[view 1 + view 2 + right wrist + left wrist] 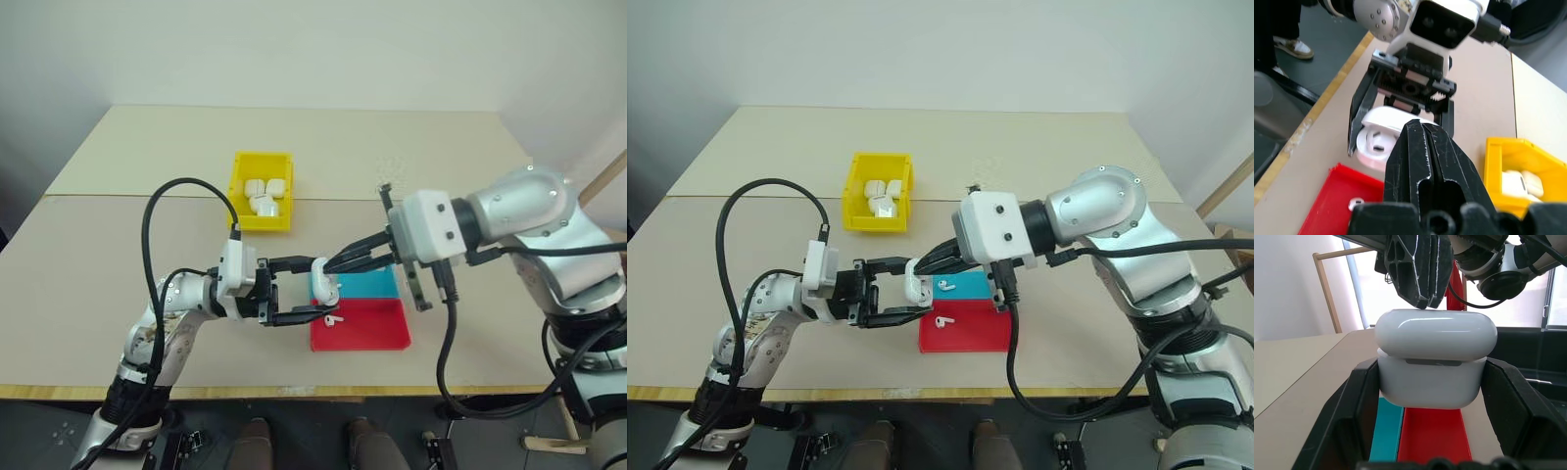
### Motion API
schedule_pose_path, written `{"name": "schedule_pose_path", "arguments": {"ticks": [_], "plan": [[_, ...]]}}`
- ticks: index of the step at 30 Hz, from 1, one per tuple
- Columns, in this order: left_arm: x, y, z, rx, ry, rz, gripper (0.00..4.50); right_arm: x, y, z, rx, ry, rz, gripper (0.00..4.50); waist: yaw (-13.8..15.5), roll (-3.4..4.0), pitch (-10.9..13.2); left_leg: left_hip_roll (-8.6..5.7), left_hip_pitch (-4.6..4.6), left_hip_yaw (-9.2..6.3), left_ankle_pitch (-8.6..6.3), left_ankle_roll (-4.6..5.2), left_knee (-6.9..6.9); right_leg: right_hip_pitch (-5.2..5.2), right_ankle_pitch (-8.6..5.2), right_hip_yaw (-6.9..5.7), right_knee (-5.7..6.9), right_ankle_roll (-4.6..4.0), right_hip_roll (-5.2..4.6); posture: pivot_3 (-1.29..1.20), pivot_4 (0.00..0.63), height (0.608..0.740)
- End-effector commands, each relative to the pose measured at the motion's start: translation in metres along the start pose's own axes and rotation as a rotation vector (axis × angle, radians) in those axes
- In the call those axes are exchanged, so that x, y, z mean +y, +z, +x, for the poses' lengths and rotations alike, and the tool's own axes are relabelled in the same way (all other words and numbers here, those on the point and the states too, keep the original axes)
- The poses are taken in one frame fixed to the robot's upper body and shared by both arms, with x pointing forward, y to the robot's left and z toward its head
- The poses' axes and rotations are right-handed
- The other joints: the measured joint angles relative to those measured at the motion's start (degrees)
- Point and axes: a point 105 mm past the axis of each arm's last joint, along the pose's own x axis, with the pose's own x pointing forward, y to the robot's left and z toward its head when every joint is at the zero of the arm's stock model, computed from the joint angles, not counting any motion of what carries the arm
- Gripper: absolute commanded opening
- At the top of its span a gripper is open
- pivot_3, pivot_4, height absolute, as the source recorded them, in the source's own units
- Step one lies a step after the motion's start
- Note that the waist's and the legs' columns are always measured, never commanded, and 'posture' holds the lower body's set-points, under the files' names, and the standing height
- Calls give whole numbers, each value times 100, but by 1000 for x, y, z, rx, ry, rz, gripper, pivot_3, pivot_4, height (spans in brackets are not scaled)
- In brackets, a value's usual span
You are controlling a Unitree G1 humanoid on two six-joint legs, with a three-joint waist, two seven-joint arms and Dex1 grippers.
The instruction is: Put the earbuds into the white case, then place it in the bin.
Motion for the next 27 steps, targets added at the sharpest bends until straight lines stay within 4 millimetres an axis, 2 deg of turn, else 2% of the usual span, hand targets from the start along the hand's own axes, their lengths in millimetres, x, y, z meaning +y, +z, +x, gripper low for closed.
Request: {"name": "schedule_pose_path", "arguments": {"ticks": [1,6,11,15,18,22,27], "plan": [[-1,18,2,-61,-22,70,2831,0,1,-10,13,-12,-18,74,0,0,0,0,0,0,0,0,0,0,0,0,0,0,0,0,150,740],[-1,17,3,-59,-21,74,2831,-2,-1,-19,38,-37,-21,74,-10,0,0,0,0,0,0,0,0,0,0,0,0,0,0,0,150,740],[0,17,4,-61,-15,72,2831,-14,1,-30,64,-102,-56,74,-5,0,0,-1,0,0,0,0,0,1,0,0,0,0,0,0,150,740],[10,16,2,-58,65,77,2831,-24,4,-41,43,-196,-32,74,-1,0,0,-1,0,0,0,0,0,0,0,0,0,0,0,0,150,740],[21,19,1,-64,153,92,2831,-25,-2,-45,52,-258,-5,74,3,0,0,-1,0,0,0,0,0,0,0,0,0,0,-1,0,150,740],[54,26,-2,-59,379,142,2831,-19,-9,-43,20,-334,65,74,41,-1,0,-2,-1,0,0,0,3,2,0,0,1,0,-1,0,150,740],[113,12,-18,95,723,235,2831,-10,-21,-38,13,-420,145,74,113,-1,0,-6,0,-2,0,0,5,3,1,1,2,2,-2,0,150,740]]}}
